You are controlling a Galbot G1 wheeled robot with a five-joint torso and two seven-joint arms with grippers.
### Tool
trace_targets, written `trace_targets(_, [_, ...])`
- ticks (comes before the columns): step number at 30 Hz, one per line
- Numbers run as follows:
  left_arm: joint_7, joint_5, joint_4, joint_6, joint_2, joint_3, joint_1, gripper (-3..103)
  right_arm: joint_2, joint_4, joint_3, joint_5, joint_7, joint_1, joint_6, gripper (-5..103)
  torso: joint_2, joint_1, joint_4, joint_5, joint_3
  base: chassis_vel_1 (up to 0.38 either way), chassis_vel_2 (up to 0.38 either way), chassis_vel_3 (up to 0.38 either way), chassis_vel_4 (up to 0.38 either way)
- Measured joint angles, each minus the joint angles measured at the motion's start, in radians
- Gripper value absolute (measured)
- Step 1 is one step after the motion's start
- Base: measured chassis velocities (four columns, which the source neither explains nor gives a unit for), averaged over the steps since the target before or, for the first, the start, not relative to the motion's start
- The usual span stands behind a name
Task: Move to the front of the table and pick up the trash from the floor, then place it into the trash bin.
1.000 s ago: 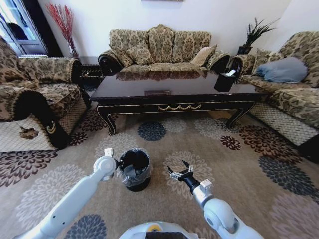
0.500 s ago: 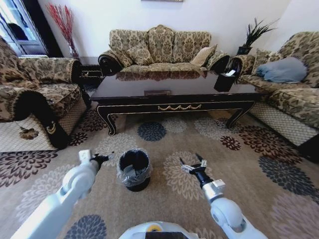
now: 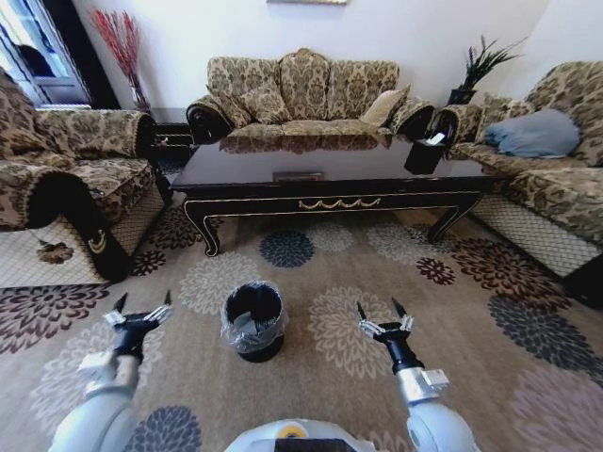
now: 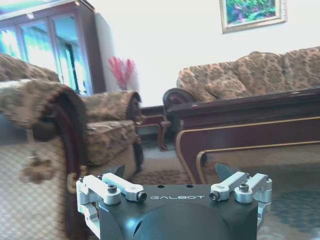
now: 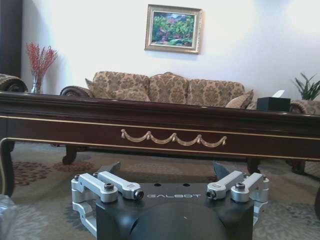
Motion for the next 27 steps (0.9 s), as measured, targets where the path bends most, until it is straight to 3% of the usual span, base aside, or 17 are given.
trace_targets(3, [0.019, -0.018, 0.042, -0.101, -0.001, -0.035, 0.069, 100, 0.014, -0.045, 0.003, 0.005, -0.019, -0.008, 0.046, 100, 0.000, 0.000, -0.0001, 0.0001, 0.000, 0.000, 0.000, 0.000, 0.000])
trace_targets(6, [0.026, -0.022, 0.063, -0.138, -0.004, -0.038, 0.095, 100, 0.021, -0.062, 0.003, 0.007, -0.030, -0.013, 0.065, 100, 0.000, 0.000, -0.0001, 0.0001, 0.000, 0.000, 0.000, 0.000, 0.000])
trace_targets(12, [0.043, -0.002, 0.052, -0.166, 0.015, 0.016, 0.132, 100, 0.044, -0.043, 0.010, -0.016, -0.032, -0.020, 0.067, 100, 0.000, 0.000, -0.0006, 0.0000, 0.000, 0.000, 0.000, 0.000, 0.000])
trace_targets(20, [0.062, 0.035, 0.047, -0.174, 0.011, 0.089, 0.144, 100, 0.025, -0.035, -0.004, -0.019, -0.044, -0.010, 0.067, 100, 0.000, 0.000, -0.0001, 0.0000, 0.000, 0.000, 0.000, 0.000, 0.000])
trace_targets(27, [0.065, 0.039, 0.046, -0.173, 0.009, 0.098, 0.141, 100, 0.021, -0.035, -0.005, -0.016, -0.051, -0.010, 0.069, 100, 0.000, 0.000, -0.0001, 0.0001, 0.000, 0.000, 0.000, 0.000, 0.000])
